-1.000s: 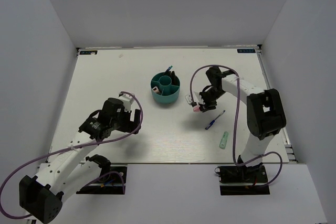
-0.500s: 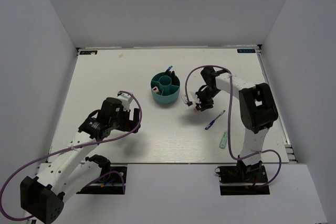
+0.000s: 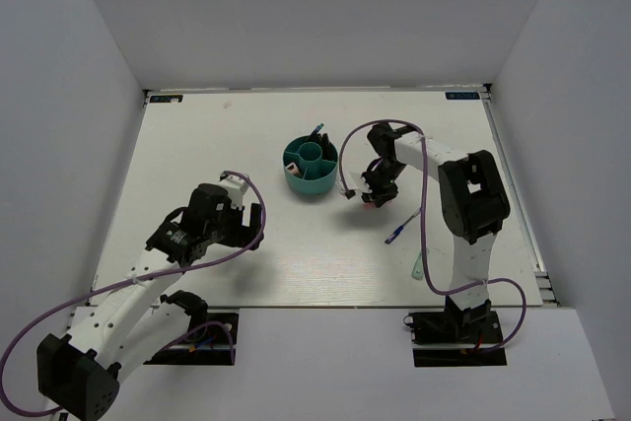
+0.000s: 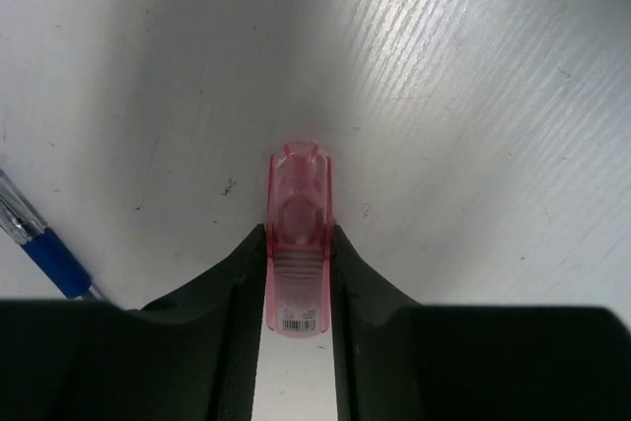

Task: Sort the stationery into containers
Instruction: Grab a piece of stationery with the right arm, then place the stationery into the container

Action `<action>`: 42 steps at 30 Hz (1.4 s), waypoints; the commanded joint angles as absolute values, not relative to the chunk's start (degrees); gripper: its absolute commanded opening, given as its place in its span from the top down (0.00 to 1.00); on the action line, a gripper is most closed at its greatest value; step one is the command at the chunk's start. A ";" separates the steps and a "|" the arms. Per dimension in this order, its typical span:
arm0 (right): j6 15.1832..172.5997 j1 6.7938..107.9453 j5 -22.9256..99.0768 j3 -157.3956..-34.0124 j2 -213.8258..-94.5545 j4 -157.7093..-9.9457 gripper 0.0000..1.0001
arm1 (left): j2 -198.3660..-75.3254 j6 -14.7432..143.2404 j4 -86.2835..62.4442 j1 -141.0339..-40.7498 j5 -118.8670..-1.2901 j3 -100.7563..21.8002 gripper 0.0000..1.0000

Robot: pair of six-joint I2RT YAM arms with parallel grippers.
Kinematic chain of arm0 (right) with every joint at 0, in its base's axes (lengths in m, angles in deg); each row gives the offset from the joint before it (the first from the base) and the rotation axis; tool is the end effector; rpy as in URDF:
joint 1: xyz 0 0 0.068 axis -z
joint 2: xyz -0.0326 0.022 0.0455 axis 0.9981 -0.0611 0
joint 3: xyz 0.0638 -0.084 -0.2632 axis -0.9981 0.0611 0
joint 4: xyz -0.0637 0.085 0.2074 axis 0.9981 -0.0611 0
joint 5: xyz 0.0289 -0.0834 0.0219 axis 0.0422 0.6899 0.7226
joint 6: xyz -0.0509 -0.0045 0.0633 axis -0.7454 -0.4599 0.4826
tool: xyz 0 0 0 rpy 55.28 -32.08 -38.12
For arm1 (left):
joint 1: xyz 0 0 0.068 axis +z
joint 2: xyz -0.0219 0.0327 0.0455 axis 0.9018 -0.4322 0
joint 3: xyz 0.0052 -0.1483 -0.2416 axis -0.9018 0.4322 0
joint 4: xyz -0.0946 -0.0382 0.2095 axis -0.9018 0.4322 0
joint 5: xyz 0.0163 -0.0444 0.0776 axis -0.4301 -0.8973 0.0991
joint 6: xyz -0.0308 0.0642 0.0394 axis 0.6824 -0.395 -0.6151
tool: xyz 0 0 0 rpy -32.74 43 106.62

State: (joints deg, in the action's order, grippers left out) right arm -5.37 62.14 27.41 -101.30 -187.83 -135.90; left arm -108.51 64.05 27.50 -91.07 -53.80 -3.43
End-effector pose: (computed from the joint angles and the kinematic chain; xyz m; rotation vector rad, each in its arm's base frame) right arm 0.3156 0.1671 0.1544 -2.4690 1.5006 0.3314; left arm 0.1337 -0.0698 0.2253 0.3408 2.4180 -0.3435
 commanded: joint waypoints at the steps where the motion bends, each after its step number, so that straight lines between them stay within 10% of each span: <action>1: -2.76 61.80 29.20 -101.19 -190.62 -138.43 1.00 | -107.32 63.65 26.84 -90.67 -53.66 -3.08 0.00; 19: 70.61 58.28 10.66 -106.48 -172.78 -107.25 1.00 | -107.06 62.51 26.66 -89.70 -52.61 -2.46 0.00; 29: 120.67 58.63 -5.96 -92.24 -178.31 -38.72 1.00 | -106.97 61.90 26.04 -89.00 -53.31 -1.94 0.00; 42: 118.20 59.95 -19.67 -88.55 -184.21 -14.15 1.00 | -107.14 61.72 25.96 -88.83 -53.84 -2.02 0.00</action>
